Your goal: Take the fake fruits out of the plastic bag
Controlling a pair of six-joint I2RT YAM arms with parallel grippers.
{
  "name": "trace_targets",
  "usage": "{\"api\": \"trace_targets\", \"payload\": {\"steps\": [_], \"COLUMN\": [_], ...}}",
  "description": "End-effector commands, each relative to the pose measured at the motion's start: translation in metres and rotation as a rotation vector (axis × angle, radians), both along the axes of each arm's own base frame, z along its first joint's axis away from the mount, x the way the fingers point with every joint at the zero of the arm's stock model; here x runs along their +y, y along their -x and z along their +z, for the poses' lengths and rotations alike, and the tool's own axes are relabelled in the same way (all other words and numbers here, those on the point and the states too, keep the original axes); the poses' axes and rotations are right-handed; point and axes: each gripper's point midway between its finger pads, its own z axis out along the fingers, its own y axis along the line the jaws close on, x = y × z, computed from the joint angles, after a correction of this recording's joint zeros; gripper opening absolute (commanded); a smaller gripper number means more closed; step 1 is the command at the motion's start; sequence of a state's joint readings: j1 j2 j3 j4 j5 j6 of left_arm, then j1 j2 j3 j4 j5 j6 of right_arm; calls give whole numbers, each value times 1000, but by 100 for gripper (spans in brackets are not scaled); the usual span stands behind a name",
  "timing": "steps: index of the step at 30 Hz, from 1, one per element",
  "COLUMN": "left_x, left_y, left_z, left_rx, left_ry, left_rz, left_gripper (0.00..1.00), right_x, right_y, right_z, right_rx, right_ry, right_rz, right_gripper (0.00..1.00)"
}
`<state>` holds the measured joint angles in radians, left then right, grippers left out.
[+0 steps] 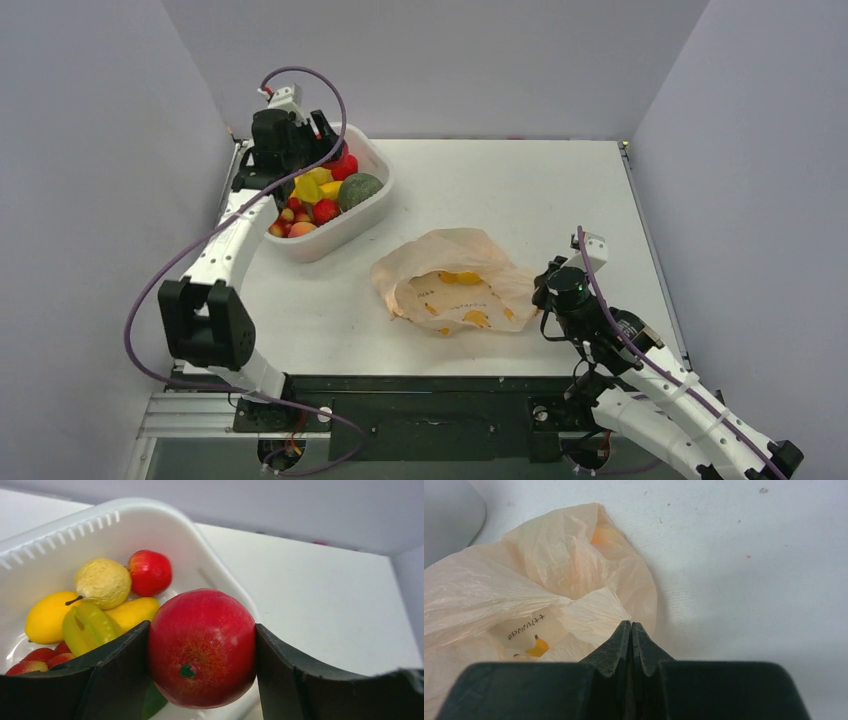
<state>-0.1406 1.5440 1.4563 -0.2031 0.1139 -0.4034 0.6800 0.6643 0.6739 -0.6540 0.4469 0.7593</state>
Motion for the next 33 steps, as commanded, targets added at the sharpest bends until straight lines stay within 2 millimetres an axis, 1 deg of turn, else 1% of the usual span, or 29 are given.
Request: {"api": "trace_targets", "payload": {"steps": [1,2,3,4,5,6,7,8,9,10,11,12,14,15,16,17,18,19,20,21,22,23,25,26,27,28,31,32,33], "left_x": [23,27,28,31,32,35,36,39,42,43,45,46,49,51,54,56,58,60,63,62,65,61,57,54,46,42,4,-17,-26], "left_y": [-53,-62,-73,-80,-87,-93,-97,-100,-102,-103,-103,-103,-101,-99,-98,-95,-93,-89,-85,-80,-75,-67,-51,-38,-29,-14,28,51,62], "left_z": [-30,-31,-55,-54,-75,-75,-89,-91,-100,-105,-114,-119,-130,-134,-134,-132,-130,-121,-108,-105,-89,-88,-71,-56,-52,-39,-5,13,22], "left_rx": [-49,-63,-19,-24,16,12,41,42,59,67,84,95,123,135,140,144,144,139,124,140,122,147,162,155,163,151,106,67,40], "left_ry": [-118,-146,-170,-196,-217,-238,-253,-268,-279,-284,-288,-288,-285,-280,-269,-261,-255,-240,-226,-197,-174,-138,-96,-80,-45,-28,82,97,86], "left_rz": [95,111,113,123,121,129,131,141,150,151,153,154,159,160,170,179,186,194,204,199,202,181,160,145,106,84,-88,-169,-205], "left_gripper": [0,0,0,0,0,0,0,0,1,5,17,21,35,47,54,68,73,82,86,91,95,96,97,97,97,97,97,97,97], "right_x": [-4,-3,-2,-1,-1,0,0,1,1,1,1,2,3,4,6,6,7,8,9,11,12,14,17,19,21,22,23,22,22], "right_y": [-7,-7,-8,-8,-9,-9,-9,-9,-10,-10,-10,-11,-11,-11,-12,-12,-12,-12,-12,-12,-12,-11,-10,-10,-9,-8,-5,-3,-2], "right_z": [21,19,18,17,16,15,14,12,12,11,11,10,9,9,10,10,10,10,11,10,10,10,13,14,17,18,23,23,26], "right_rx": [-52,-46,-44,-38,-37,-33,-31,-27,-28,-25,-26,-24,-22,-21,-22,-21,-20,-18,-16,-13,-10,-4,-5,-6,-8,-6,3,12,9], "right_ry": [1,3,4,7,6,9,9,12,10,11,9,7,3,-1,-5,-7,-8,-9,-10,-13,-13,-16,-29,-33,-39,-40,-32,-26,-26], "right_rz": [-20,-15,-13,-8,-7,-2,-2,0,-1,1,-1,2,9,13,18,21,24,29,32,40,46,57,76,84,100,107,129,134,143], "right_gripper": [0,0,0,0,0,0,0,0,0,0,0,0,0,0,0,0,0,0,0,0,0,0,0,0,0,0,0,0,0]}}
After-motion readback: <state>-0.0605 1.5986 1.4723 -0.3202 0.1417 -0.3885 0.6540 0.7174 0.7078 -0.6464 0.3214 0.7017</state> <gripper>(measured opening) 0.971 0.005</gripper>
